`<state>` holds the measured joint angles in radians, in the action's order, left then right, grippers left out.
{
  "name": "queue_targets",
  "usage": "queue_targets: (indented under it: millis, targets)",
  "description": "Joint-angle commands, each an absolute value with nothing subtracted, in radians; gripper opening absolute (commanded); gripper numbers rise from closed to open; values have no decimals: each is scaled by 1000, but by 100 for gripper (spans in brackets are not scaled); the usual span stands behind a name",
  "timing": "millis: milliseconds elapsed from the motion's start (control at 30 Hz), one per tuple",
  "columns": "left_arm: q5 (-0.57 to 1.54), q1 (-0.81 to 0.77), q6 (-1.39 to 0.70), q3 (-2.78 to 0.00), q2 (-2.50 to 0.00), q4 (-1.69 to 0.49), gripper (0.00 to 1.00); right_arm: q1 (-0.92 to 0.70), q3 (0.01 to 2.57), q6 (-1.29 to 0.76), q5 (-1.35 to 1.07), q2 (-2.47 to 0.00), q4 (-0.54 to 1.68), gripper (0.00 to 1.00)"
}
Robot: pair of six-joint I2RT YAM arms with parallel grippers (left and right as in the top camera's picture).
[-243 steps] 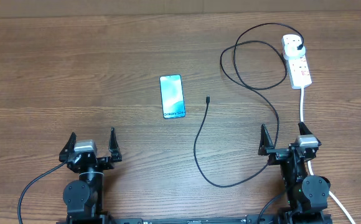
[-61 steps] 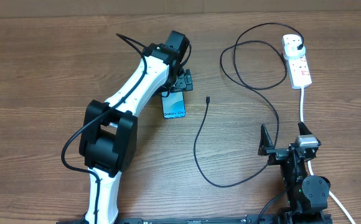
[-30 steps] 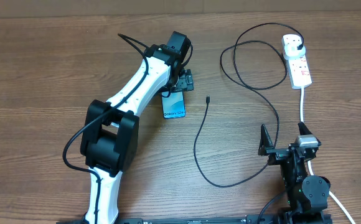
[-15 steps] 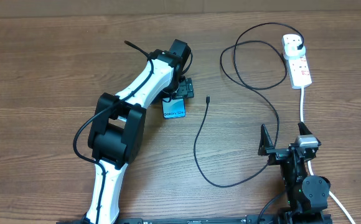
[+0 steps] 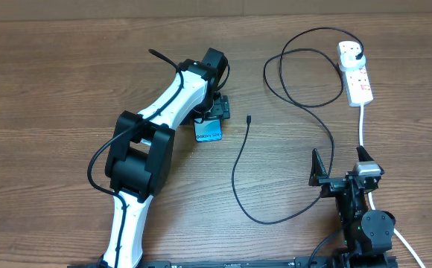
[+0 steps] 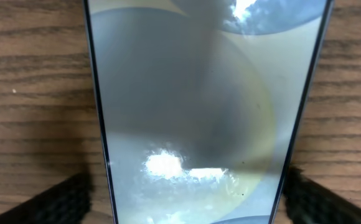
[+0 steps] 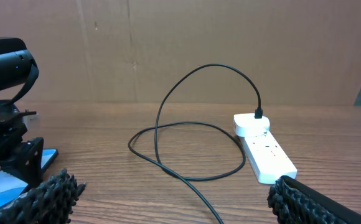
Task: Plug charger to phone and switch on socket
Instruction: 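Lower the left gripper and close it on the phone's sides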
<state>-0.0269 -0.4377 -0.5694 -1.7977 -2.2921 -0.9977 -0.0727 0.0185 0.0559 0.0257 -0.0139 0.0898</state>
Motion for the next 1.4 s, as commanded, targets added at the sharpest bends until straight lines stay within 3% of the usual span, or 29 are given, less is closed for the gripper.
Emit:
queue_targets:
  millis: [0,267,433,800,867,1000,1067,1367]
  targets:
    - [-37,-432,-561,-1796,-2296,-998,87,-78,9,53,25,-3,84,100]
    - [-57,-432,-560,-1796,-2296,-1002,88,-78,9,53,25,-3,84,100]
    - [-68,-432,-545,-1796,-2301,-1010,95,-78,9,53,25,-3,84,100]
    - [-70,-432,-546,-1793,-2303,-1012,74,-78,9,52,25,-3,84,100]
    - [-70,-432,-545,-1793,-2303,-1008,77,-78,9,52,25,-3,84,100]
    - [-71,-432,-545,-1793,-2303,-997,95,-78,9,53,25,-3,84,100]
    - [-71,-431,-545,-1793,-2303,-994,100,-78,9,52,25,-3,84,100]
    - [-70,-430,-538,-1781,-2303,-992,100,-78,9,52,25,-3,84,100]
